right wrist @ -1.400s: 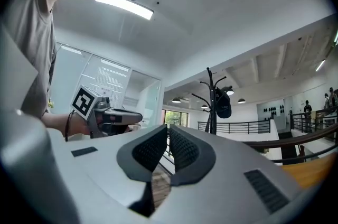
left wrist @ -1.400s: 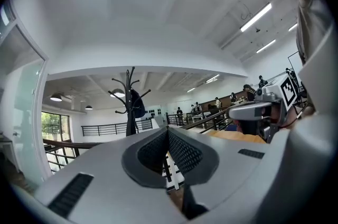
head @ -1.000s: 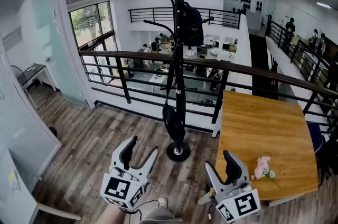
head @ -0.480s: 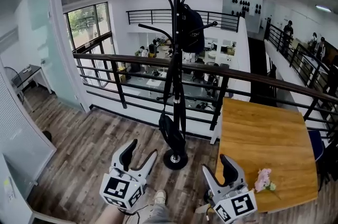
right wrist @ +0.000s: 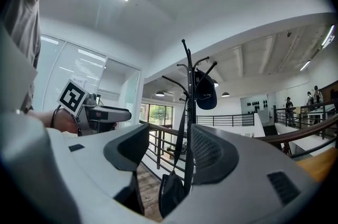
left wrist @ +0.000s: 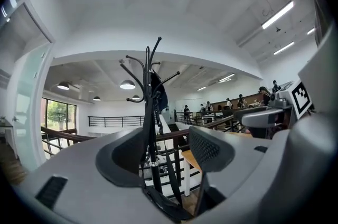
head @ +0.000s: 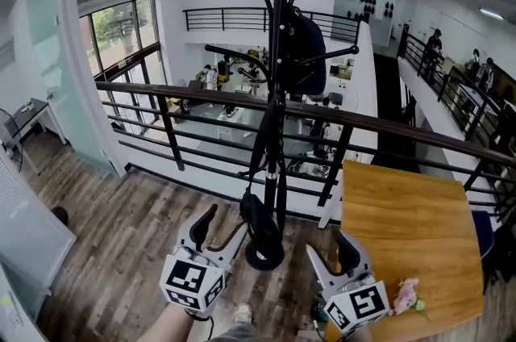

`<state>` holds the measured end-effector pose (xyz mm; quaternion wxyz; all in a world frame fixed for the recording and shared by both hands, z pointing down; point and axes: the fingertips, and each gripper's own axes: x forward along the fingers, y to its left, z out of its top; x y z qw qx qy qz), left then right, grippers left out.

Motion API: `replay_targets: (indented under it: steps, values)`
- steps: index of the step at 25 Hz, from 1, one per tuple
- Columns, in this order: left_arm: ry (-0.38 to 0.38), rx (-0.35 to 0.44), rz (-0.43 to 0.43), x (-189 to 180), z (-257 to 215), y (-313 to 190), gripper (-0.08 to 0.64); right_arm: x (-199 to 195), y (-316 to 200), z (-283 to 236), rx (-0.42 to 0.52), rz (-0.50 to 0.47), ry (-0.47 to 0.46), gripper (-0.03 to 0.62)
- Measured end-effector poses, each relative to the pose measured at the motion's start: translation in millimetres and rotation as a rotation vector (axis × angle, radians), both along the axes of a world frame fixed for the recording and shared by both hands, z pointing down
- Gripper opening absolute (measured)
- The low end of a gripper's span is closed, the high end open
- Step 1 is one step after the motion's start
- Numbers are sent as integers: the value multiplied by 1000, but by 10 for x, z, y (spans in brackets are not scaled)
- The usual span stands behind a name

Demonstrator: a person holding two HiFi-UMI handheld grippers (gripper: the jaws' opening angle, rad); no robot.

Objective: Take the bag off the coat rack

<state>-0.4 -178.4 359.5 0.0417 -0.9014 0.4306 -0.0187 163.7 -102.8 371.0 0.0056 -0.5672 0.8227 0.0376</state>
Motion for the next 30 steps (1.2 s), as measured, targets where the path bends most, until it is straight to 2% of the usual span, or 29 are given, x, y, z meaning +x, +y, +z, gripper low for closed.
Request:
replay_targets:
  steps: [7, 15, 19, 26, 30]
  values:
    - [-39, -25, 82, 208, 70, -885, 282, -83, -950, -11, -28, 35, -21, 242]
    - [-80, -43, 192, 497, 313, -1640, 282, -223, -1780, 217, -77, 100, 33, 227]
    - [-63, -54, 238, 672, 327, -1947, 217, -174, -2201, 305, -97, 144, 56, 227]
    - [-106, -74, 271, 908, 450, -2378, 216, -164, -2678, 374, -121, 199, 46, 213]
    - [-98, -131, 279, 1014, 611, -2476, 216, -110, -2797, 455, -149, 233, 64, 185]
